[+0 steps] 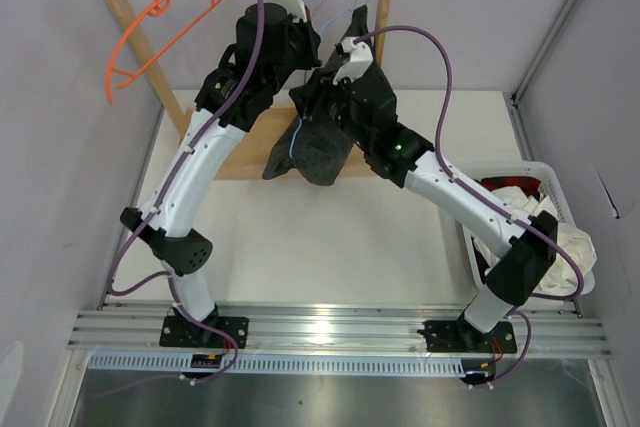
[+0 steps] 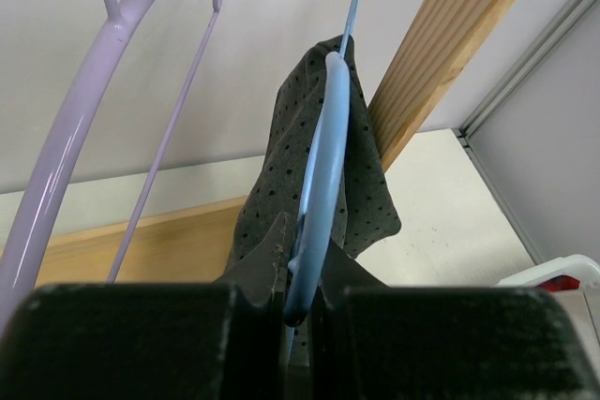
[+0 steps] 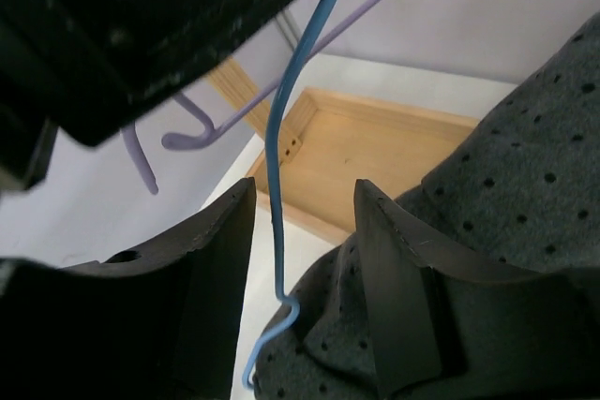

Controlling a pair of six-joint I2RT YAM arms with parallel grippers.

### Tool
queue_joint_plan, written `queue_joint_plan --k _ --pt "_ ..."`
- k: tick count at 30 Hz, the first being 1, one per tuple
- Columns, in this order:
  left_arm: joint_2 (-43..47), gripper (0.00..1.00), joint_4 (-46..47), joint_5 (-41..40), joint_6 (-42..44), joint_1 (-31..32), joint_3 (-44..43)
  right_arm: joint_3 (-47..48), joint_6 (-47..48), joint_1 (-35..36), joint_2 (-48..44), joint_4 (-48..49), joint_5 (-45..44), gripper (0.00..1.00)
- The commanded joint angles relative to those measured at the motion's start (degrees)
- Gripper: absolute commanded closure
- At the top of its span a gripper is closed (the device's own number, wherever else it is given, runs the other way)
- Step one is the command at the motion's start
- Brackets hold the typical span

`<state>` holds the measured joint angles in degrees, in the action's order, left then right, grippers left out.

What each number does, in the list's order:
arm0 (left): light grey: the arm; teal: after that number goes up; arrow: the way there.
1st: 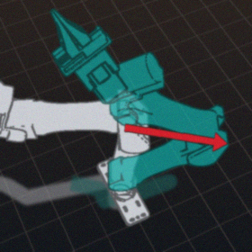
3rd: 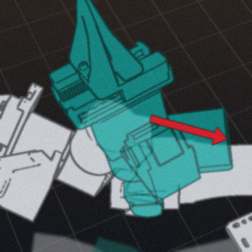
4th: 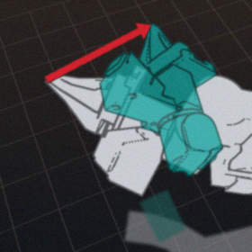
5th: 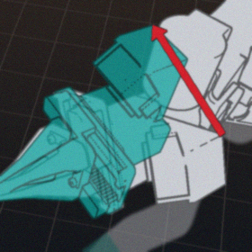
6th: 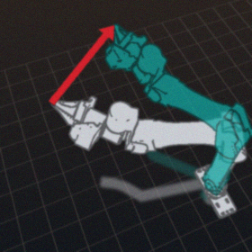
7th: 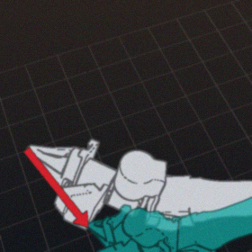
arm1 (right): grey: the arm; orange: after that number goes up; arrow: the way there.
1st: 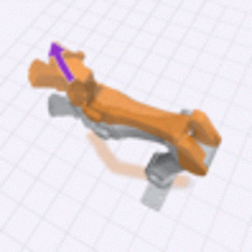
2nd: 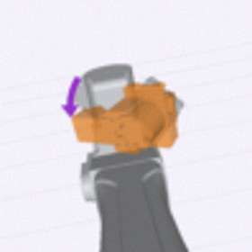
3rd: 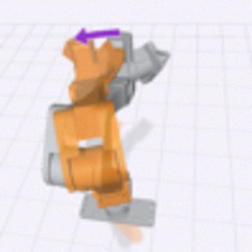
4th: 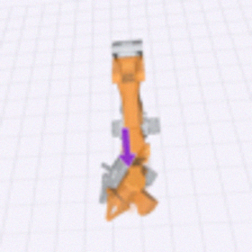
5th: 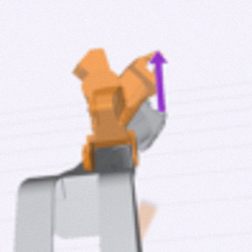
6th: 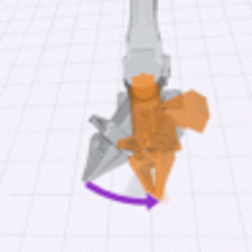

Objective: Place the skirt on the hanger

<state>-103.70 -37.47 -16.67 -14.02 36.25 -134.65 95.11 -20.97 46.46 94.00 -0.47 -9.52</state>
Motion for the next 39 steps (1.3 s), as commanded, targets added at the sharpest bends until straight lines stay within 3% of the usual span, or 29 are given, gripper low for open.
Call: queue_joint_plan --k 1,4,7,8,9,18,33,39 --pt "4.91 1.00 4.87 -1.61 -1.62 0.05 0.08 3.68 0.05 0.56 1.27 5.13 -3.40 0.50" --pt "5.87 1.00 5.21 -1.88 -1.89 0.05 1.84 4.47 -0.56 0.65 2.16 5.04 -3.84 0.58" --pt "6.84 1.00 6.01 -1.97 -1.80 -0.04 3.16 4.64 -0.74 0.92 2.07 4.69 -3.67 0.79" --pt "7.02 1.00 6.18 -1.88 -1.63 -0.04 3.25 4.82 -0.65 0.92 1.89 3.99 -3.32 0.94" --pt "7.28 1.00 6.27 -1.88 -1.62 -0.04 3.69 5.00 -0.39 0.92 1.63 3.55 -2.97 1.00" --pt "12.38 0.99 12.86 -1.62 -0.04 -0.04 11.86 5.61 4.88 0.92 -1.62 0.73 1.52 1.00" --pt "16.60 0.75 21.03 1.63 1.89 -0.04 17.75 5.26 8.14 0.21 -3.99 -1.03 5.47 1.00" --pt "16.78 0.72 21.13 1.99 2.77 -0.04 18.11 4.38 8.67 -0.31 -4.35 -0.23 5.65 1.00"
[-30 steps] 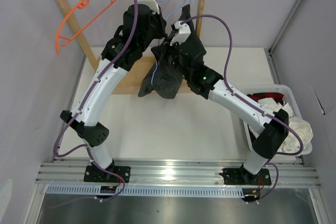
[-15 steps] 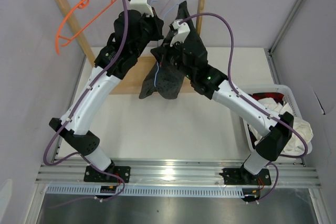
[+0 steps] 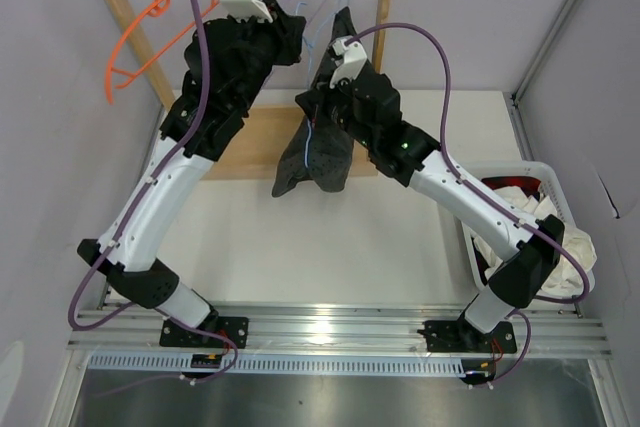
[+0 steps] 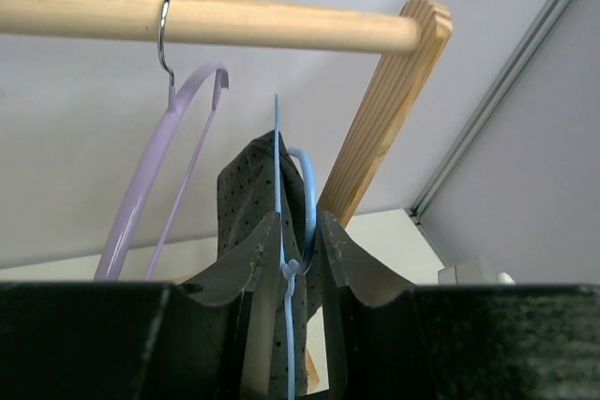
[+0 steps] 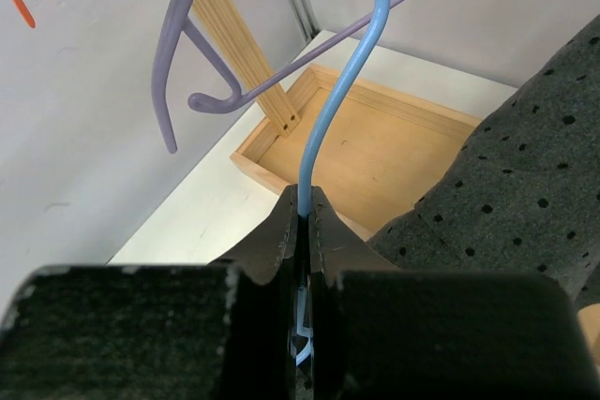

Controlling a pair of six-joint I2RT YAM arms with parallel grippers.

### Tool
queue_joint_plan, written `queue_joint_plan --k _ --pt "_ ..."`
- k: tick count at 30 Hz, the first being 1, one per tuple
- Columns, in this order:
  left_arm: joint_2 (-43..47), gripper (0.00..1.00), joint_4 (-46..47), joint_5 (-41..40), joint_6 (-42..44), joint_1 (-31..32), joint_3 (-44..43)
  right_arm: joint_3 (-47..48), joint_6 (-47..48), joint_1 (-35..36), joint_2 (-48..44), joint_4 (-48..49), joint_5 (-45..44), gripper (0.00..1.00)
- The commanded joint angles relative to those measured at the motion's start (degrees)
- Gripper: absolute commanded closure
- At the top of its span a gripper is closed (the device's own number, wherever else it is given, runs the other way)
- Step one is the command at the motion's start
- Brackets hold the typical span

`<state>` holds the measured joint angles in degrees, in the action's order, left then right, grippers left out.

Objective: Place the skirt on the hanger

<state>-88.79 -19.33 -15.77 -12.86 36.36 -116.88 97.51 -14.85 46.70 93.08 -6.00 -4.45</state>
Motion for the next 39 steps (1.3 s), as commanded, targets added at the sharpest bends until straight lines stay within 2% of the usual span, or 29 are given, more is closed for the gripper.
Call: queue_joint_plan --k 1,10,18,26,39 --pt "2.04 0.72 2.90 1.01 1.79 -0.06 0.34 2.06 2.46 -0.73 -3.43 5.38 1.36 1.00" --pt "8.02 0.67 5.00 -0.31 2.84 -0.06 7.27 2.33 -1.49 -4.24 -4.04 8.63 7.26 1.00" --pt "16.89 0.64 6.68 -3.04 2.75 -0.06 14.21 5.22 -2.90 -3.72 -2.55 8.55 9.63 1.00" --pt "21.03 0.64 5.54 -3.83 3.28 -0.06 15.98 9.01 -1.85 -1.17 0.17 7.32 8.84 1.00" --pt "24.54 0.64 4.39 -3.74 3.90 -0.06 17.65 13.67 -3.34 -1.78 3.87 6.44 9.37 1.00"
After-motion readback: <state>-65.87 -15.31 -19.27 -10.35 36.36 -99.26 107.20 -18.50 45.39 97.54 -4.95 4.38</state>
